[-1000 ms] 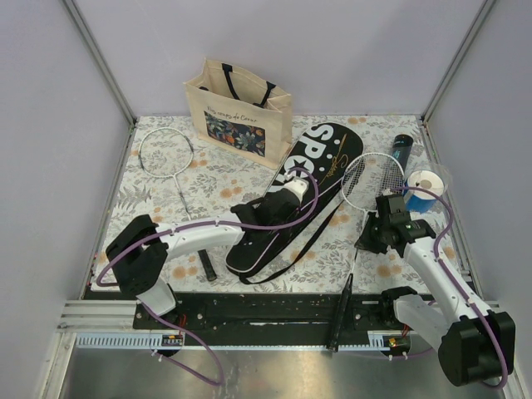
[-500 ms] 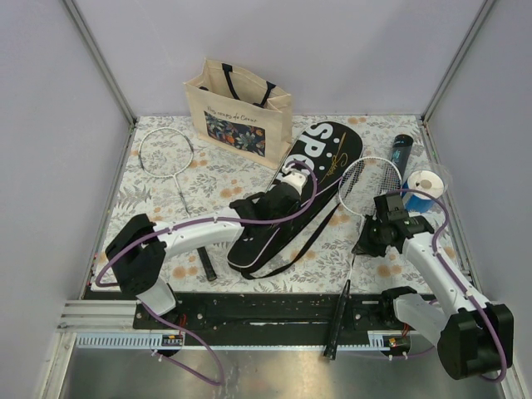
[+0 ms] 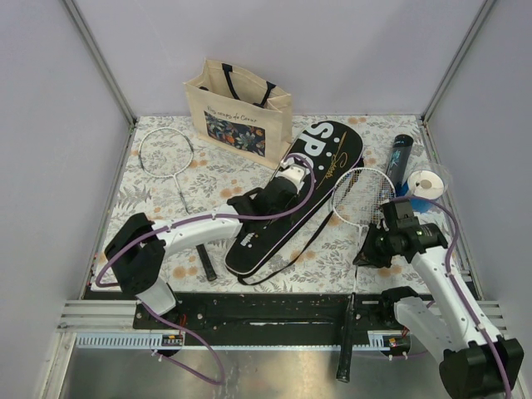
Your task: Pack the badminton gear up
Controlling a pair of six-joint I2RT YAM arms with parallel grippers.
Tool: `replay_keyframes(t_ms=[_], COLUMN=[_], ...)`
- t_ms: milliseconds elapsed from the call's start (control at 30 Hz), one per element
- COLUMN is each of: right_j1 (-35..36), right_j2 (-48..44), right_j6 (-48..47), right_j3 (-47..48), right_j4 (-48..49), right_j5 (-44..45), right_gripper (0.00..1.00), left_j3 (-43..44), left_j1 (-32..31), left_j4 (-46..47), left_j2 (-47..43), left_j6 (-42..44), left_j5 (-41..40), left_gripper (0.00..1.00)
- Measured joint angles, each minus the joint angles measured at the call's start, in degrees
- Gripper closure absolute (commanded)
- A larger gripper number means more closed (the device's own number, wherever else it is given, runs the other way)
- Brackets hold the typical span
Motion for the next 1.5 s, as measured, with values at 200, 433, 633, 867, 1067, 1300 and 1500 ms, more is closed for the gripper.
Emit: replay_keyframes(t_ms=[200, 433, 633, 867, 1067, 1300, 1500], right_j1=[0.0, 0.0, 0.0, 0.0, 0.0, 0.0, 0.0], right_j2=[-5.6, -7.0, -8.3, -9.4, -9.6, -8.9, -9.0], right_j6=[0.4, 0.8, 0.8, 0.8, 0.8, -0.2, -0.5], right_j3=[1.3, 1.7, 1.7, 1.7, 1.7, 1.7, 1.0], right_j4=[-3.6, -4.6, -5.6, -5.8, -5.8, -6.2, -6.4], right_j5=[0.1, 0.0, 0.0, 0.0, -0.1, -2.0, -4.4], right_gripper=[1.00, 1.00, 1.00, 1.00, 1.00, 1.00, 1.00], left_j3=[-1.4, -2.3, -2.3, -2.3, -2.3, -2.9, 0.2], left_j1=[-0.1, -2.1, -5.0, -5.7, -5.7, -5.5, -4.8], left_j4=[1.9, 1.9, 1.8, 2.2, 2.7, 2.4, -0.1], left_j2=[1.0, 6.8, 11.3, 13.7, 13.2, 6.2, 4.4], left_j6=[4.4, 8.5, 11.1, 12.8, 13.4, 11.8, 9.9], left_j5=[3.7, 5.1, 2.1, -3.9, -6.3, -4.3, -2.3], left_gripper=[0.58, 0.54, 0.55, 0.95, 1.00, 1.00, 0.97])
